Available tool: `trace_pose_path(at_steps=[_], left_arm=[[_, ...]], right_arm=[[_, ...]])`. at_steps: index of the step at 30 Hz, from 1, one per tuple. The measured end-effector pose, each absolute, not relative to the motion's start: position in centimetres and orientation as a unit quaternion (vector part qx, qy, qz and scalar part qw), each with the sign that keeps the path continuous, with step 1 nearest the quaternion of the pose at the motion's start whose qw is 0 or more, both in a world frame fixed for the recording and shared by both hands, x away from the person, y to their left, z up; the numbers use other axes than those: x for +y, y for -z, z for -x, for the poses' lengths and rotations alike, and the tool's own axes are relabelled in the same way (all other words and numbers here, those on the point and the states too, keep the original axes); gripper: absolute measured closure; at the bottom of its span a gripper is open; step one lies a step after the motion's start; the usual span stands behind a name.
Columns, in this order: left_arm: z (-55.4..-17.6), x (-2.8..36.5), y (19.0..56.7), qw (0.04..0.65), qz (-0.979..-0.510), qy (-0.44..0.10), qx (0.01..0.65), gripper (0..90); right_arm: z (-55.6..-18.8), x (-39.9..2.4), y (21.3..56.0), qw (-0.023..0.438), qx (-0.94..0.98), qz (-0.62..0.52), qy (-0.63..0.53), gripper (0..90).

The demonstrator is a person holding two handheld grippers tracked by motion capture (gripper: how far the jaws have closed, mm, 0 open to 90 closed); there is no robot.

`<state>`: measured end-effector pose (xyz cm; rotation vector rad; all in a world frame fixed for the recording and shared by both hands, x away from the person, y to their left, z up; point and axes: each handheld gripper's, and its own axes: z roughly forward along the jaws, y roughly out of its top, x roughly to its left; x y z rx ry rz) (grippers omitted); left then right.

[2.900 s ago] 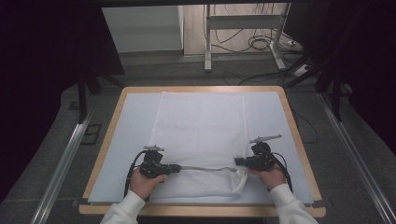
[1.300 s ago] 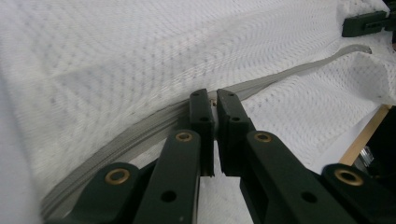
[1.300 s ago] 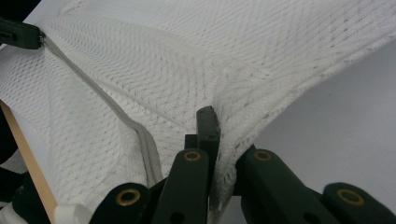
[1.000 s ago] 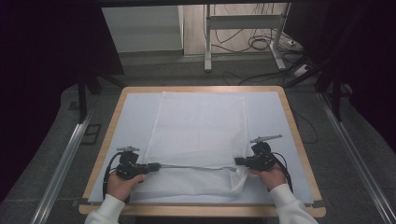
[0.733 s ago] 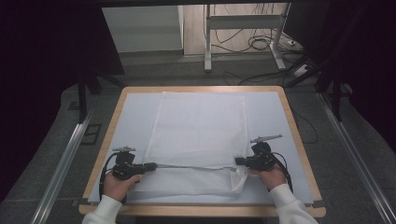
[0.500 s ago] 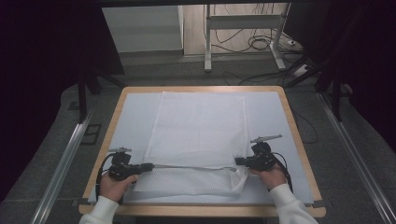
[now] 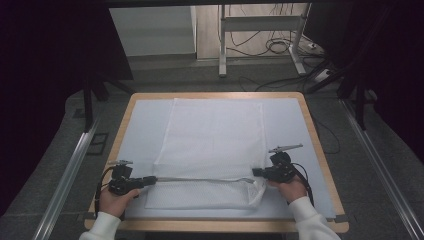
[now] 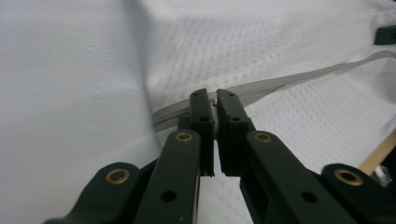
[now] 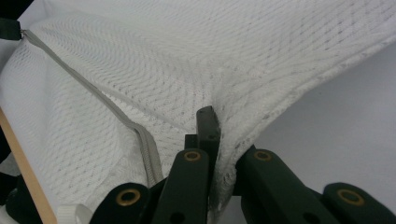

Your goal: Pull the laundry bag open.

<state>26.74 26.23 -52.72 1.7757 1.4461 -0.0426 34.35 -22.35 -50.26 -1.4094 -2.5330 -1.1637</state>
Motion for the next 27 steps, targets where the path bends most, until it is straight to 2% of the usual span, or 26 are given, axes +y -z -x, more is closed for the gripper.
trace_pose_path(at_steps=[11, 27], left_arm=[[-26.5, 27.15, 53.33, 0.371, -0.716, -0.015, 0.59, 87.0], [-26.32, 26.51, 53.21, 0.381, -0.718, -0.011, 0.583, 86.8]], right_arm=[[-34.42, -22.52, 50.39, 0.006, -0.812, 0.451, 0.37, 88.8], [-34.17, -23.06, 50.37, 0.003, -0.809, 0.454, 0.374, 88.4]])
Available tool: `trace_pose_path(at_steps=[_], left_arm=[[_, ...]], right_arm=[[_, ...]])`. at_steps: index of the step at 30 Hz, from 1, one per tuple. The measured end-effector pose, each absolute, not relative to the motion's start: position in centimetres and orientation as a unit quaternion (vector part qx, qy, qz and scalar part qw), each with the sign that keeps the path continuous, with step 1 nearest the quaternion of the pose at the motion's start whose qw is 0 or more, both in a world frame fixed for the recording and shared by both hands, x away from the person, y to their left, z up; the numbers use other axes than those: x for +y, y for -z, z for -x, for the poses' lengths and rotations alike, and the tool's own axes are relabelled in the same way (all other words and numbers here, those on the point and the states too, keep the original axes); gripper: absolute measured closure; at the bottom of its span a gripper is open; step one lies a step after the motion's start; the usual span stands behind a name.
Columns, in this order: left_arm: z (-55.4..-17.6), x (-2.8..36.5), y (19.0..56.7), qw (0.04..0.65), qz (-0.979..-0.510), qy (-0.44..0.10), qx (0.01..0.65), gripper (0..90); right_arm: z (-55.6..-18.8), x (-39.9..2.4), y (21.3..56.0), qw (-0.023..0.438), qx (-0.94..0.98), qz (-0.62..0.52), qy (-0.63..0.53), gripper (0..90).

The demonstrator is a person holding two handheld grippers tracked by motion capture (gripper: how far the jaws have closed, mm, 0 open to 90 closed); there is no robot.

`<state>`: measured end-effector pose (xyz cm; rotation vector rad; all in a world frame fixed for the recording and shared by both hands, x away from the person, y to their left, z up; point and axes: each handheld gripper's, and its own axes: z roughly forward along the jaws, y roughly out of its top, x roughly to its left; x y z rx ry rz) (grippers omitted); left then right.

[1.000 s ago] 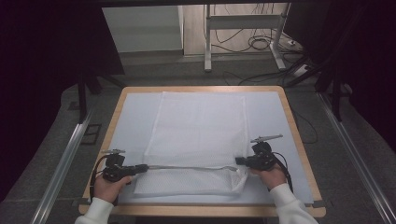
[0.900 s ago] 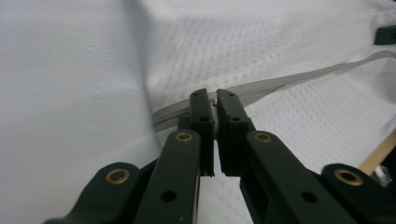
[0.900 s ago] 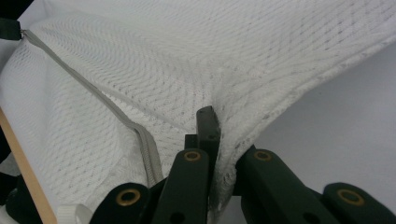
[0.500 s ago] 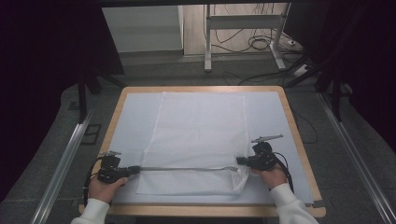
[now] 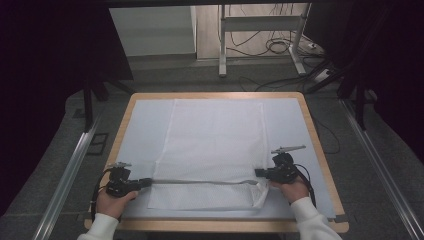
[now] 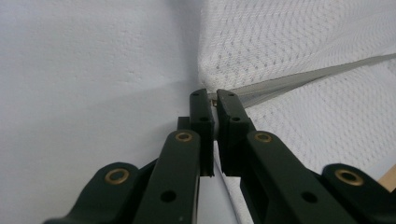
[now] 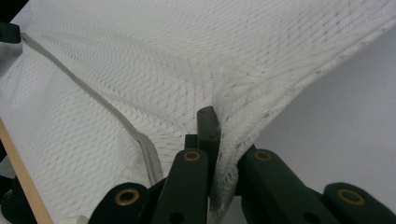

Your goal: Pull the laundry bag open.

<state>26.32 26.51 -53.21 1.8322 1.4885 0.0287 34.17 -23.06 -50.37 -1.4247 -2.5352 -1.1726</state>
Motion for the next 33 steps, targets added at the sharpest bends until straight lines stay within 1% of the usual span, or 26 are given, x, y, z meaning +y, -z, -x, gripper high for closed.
trace_pose_path(at_steps=[7, 8, 9, 11, 12, 13, 16, 17, 19, 21, 24, 27, 30, 33], left_arm=[[-26.0, 26.4, 52.9, 0.384, -0.717, -0.019, 0.582, 86.6], [-26.0, 26.4, 52.9, 0.384, -0.718, -0.022, 0.581, 86.2], [-25.9, 26.4, 52.7, 0.385, -0.718, -0.029, 0.579, 85.4], [-25.7, 26.3, 52.4, 0.393, -0.714, -0.051, 0.578, 77.7], [-25.5, 26.2, 52.1, 0.407, -0.709, -0.068, 0.572, 70.9], [-25.4, 26.1, 51.7, 0.422, -0.705, -0.085, 0.564, 63.4], [-25.3, 25.3, 50.6, 0.445, -0.704, -0.121, 0.54, 47.2], [-25.4, 25.1, 50.4, 0.446, -0.707, -0.124, 0.534, 42.0], [-25.7, 24.4, 49.9, 0.451, -0.714, -0.131, 0.519, 37.2], [-26.1, 23.7, 49.5, 0.453, -0.721, -0.139, 0.505, 35.0], [-26.7, 22.9, 49.2, 0.448, -0.731, -0.15, 0.493, 33.2], [-27.2, 22.6, 49.5, 0.443, -0.732, -0.159, 0.493, 34.0], [-27.5, 22.5, 49.7, 0.439, -0.735, -0.154, 0.493, 34.3], [-27.7, 22.6, 49.8, 0.44, -0.735, -0.149, 0.494, 34.3]], right_arm=[[-34.1, -22.9, 50.3, -0.003, -0.81, 0.449, 0.377, 88.1], [-34.1, -22.9, 50.3, -0.005, -0.811, 0.447, 0.376, 87.0], [-34.0, -22.9, 50.3, -0.008, -0.811, 0.448, 0.377, 84.1], [-33.9, -22.9, 50.1, -0.02, -0.813, 0.444, 0.377, 69.2], [-33.8, -22.9, 49.9, -0.029, -0.811, 0.445, 0.378, 58.9], [-33.7, -23.0, 49.6, -0.037, -0.809, 0.448, 0.38, 51.2], [-33.0, -23.5, 48.5, -0.07, -0.8, 0.446, 0.394, 38.8], [-32.8, -23.8, 48.1, -0.087, -0.798, 0.444, 0.399, 35.7], [-32.5, -24.1, 47.7, -0.107, -0.794, 0.438, 0.408, 32.8], [-32.2, -24.6, 47.3, -0.12, -0.789, 0.434, 0.418, 31.0], [-31.9, -25.5, 47.1, -0.143, -0.784, 0.428, 0.426, 30.3], [-32.0, -26.5, 47.0, -0.17, -0.775, 0.436, 0.424, 30.2], [-32.2, -27.2, 47.0, -0.175, -0.771, 0.44, 0.425, 30.1], [-32.2, -27.4, 47.0, -0.17, -0.774, 0.438, 0.425, 28.8]])
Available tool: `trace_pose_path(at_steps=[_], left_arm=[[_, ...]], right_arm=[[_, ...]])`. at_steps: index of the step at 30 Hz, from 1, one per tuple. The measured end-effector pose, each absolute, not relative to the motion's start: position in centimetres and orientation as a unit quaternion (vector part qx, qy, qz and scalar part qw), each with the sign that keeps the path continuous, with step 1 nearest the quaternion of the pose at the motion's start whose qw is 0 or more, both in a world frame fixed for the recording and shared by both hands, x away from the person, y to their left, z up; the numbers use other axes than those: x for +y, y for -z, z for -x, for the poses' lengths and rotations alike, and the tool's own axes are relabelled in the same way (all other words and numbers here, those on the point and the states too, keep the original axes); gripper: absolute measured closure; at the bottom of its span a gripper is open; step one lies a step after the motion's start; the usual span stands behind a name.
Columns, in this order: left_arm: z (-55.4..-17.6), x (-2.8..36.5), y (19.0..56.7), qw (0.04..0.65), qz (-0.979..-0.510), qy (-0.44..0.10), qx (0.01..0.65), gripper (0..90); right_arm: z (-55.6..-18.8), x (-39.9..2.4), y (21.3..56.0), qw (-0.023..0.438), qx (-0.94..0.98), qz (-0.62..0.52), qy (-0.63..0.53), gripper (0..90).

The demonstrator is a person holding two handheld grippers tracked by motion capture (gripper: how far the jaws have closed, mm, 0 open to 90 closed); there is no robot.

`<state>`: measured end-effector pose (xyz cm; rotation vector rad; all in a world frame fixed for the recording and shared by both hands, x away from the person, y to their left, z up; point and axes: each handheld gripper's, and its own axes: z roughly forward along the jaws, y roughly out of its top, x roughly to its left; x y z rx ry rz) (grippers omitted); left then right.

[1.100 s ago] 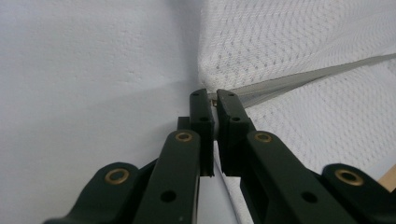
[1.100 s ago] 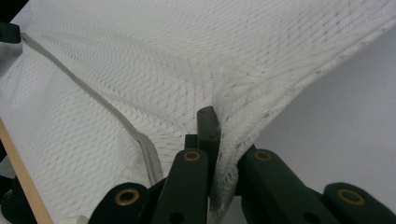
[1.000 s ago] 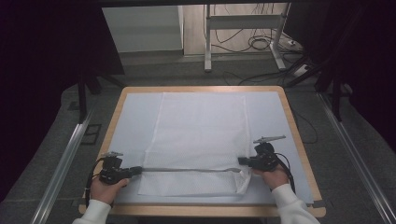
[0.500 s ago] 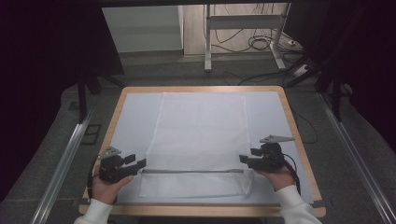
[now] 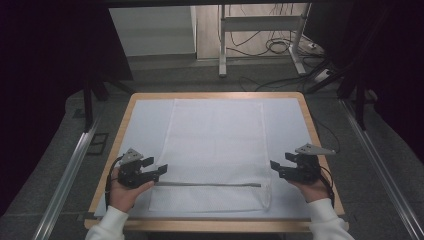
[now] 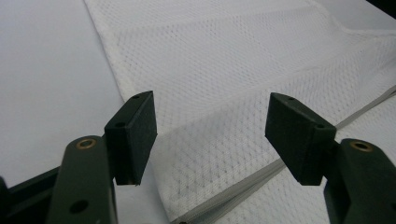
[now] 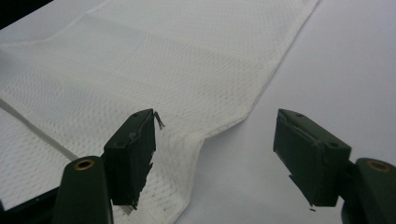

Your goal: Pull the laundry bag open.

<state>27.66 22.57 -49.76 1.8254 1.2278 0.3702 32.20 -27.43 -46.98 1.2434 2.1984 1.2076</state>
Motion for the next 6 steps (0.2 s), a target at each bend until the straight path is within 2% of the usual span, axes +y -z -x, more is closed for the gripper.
trace_pose_path(at_steps=[6], left_arm=[[-27.83, 22.4, 50.03, 0.435, -0.738, -0.144, 0.495, 34.1]], right_arm=[[-32.14, -27.67, 46.87, 0.165, 0.774, -0.431, -0.433, 24.7]])
